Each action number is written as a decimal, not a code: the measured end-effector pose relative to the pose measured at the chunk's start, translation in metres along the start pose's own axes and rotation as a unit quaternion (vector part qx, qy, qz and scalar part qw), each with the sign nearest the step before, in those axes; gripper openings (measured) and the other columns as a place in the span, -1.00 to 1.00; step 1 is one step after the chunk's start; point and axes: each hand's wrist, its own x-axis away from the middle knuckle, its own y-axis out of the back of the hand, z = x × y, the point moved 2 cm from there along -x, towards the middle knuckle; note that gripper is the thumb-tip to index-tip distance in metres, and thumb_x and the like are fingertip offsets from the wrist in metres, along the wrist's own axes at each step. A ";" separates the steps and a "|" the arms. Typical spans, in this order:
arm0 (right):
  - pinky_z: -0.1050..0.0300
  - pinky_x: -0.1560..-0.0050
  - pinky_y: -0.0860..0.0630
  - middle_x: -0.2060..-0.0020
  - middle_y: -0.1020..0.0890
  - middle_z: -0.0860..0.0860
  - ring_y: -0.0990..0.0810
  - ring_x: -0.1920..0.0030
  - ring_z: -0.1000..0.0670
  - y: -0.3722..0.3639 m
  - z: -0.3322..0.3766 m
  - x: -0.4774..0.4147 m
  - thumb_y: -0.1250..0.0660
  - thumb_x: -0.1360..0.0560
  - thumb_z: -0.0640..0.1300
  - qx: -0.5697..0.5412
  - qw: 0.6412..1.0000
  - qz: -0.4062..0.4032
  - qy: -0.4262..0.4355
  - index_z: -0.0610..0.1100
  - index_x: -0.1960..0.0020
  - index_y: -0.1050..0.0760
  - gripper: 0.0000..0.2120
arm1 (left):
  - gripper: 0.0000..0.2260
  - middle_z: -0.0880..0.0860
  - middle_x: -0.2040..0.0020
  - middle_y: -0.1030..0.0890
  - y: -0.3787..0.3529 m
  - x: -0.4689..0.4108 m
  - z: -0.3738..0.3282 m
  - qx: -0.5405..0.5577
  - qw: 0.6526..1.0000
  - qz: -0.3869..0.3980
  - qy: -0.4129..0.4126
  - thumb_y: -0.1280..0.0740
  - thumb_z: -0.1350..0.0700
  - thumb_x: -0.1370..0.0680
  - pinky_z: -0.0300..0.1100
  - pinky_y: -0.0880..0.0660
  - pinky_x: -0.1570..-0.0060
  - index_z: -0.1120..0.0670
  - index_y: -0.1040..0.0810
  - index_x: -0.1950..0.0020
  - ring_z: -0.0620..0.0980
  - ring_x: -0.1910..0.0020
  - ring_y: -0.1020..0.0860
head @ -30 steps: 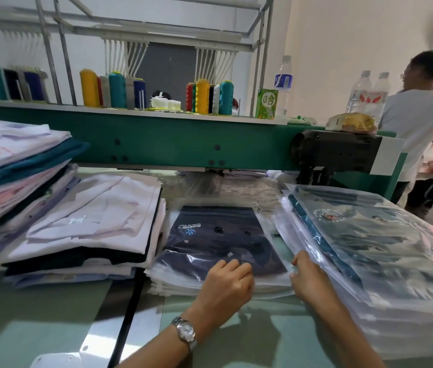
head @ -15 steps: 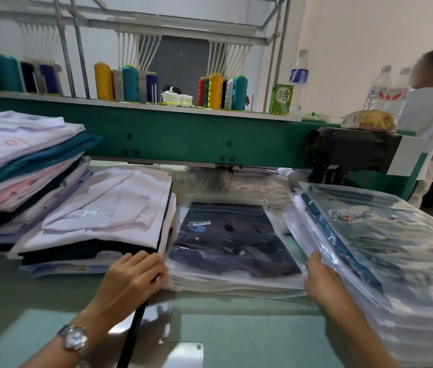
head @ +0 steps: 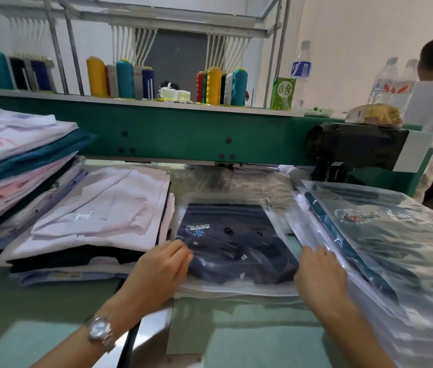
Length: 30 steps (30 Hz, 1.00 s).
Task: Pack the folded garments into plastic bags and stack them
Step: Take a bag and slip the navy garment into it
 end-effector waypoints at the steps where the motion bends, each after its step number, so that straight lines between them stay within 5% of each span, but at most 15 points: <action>1: 0.14 0.06 -0.38 -0.09 -0.52 -0.06 -0.49 -0.13 -0.08 0.000 0.005 -0.007 -0.19 -0.51 -0.20 -0.011 1.000 0.002 0.009 -0.12 -0.14 -0.43 -0.78 | -0.76 -0.01 -0.03 -0.58 -0.005 -0.013 0.000 -0.029 0.998 0.034 0.041 -0.11 0.12 -0.63 -0.15 -0.55 0.02 0.09 -0.57 -0.10 -0.03 0.03 -0.56; 4: 0.10 0.06 -0.35 -0.12 -0.53 -0.10 -0.47 -0.14 -0.12 -0.009 0.017 -0.031 -0.16 -0.49 -0.24 -0.044 0.998 0.038 0.036 -0.16 -0.15 -0.44 -0.74 | -0.79 0.02 -0.15 -0.54 -0.019 -0.038 0.007 -0.104 0.965 0.128 0.203 -0.24 0.22 -0.59 -0.19 -0.50 -0.05 0.08 -0.47 -0.22 -0.01 -0.12 -0.54; 7: 0.07 0.04 -0.39 -0.14 -0.53 -0.13 -0.48 -0.14 -0.15 -0.023 0.020 -0.051 -0.16 -0.48 -0.25 -0.094 0.992 0.082 0.031 -0.19 -0.20 -0.42 -0.71 | -0.80 0.06 -0.15 -0.59 -0.034 -0.046 0.012 -0.143 0.926 0.213 0.277 -0.28 0.19 -0.59 -0.17 -0.51 -0.05 0.11 -0.52 -0.22 0.03 -0.12 -0.58; 15: 0.06 0.06 -0.40 -0.22 -0.51 -0.24 -0.51 -0.18 -0.25 -0.051 0.023 -0.080 -0.22 -0.53 -0.11 -0.289 0.945 0.122 -0.094 -0.36 -0.42 -0.12 -0.42 | -0.73 0.06 -0.27 -0.54 -0.040 -0.065 0.014 -0.180 0.889 0.255 0.334 -0.31 0.05 -0.62 -0.18 -0.52 -0.07 0.10 -0.51 -0.29 0.03 -0.22 -0.55; 19: 0.03 -0.06 -0.50 -0.19 -0.53 -0.22 -0.53 -0.15 -0.23 -0.053 0.024 -0.095 -0.35 -0.47 -0.14 -0.434 0.877 0.139 -0.151 -0.31 -0.27 -0.40 -0.57 | -0.68 0.07 -0.25 -0.55 -0.033 -0.068 0.017 -0.156 0.889 0.235 0.360 -0.34 -0.02 -0.60 -0.18 -0.53 -0.09 0.12 -0.50 -0.28 0.03 -0.23 -0.55; 22: 0.13 0.14 -0.53 -0.06 -0.60 -0.21 -0.57 0.10 -0.11 -0.051 0.028 -0.100 -0.40 -0.41 -0.29 -0.506 0.835 0.145 -0.161 -0.30 -0.03 -0.52 -0.80 | -0.73 0.09 -0.30 -0.52 -0.034 -0.071 0.013 -0.174 0.889 0.221 0.361 -0.28 0.14 -0.62 -0.19 -0.53 -0.11 0.11 -0.48 -0.32 0.03 -0.28 -0.52; 27: 0.06 0.07 -0.55 -0.05 -0.61 -0.23 -0.60 -0.04 -0.21 -0.042 0.034 -0.104 -0.37 -0.38 -0.30 -0.492 0.841 0.140 -0.175 -0.32 -0.16 -0.48 -0.64 | -0.75 0.11 -0.20 -0.59 -0.032 -0.075 0.017 -0.110 0.899 0.221 0.362 -0.31 0.08 -0.59 -0.19 -0.51 -0.07 0.15 -0.54 -0.22 0.05 -0.18 -0.58; 30: 0.04 0.12 -0.53 0.08 -0.61 -0.18 -0.60 0.05 -0.20 -0.032 0.036 -0.103 -0.32 -0.36 -0.27 -0.473 0.859 0.105 -0.163 -0.26 0.02 -0.49 -0.81 | -0.78 0.14 -0.13 -0.62 -0.028 -0.074 0.026 -0.025 0.897 0.238 0.371 -0.29 0.08 -0.58 -0.16 -0.48 0.00 0.17 -0.57 -0.14 0.10 -0.12 -0.59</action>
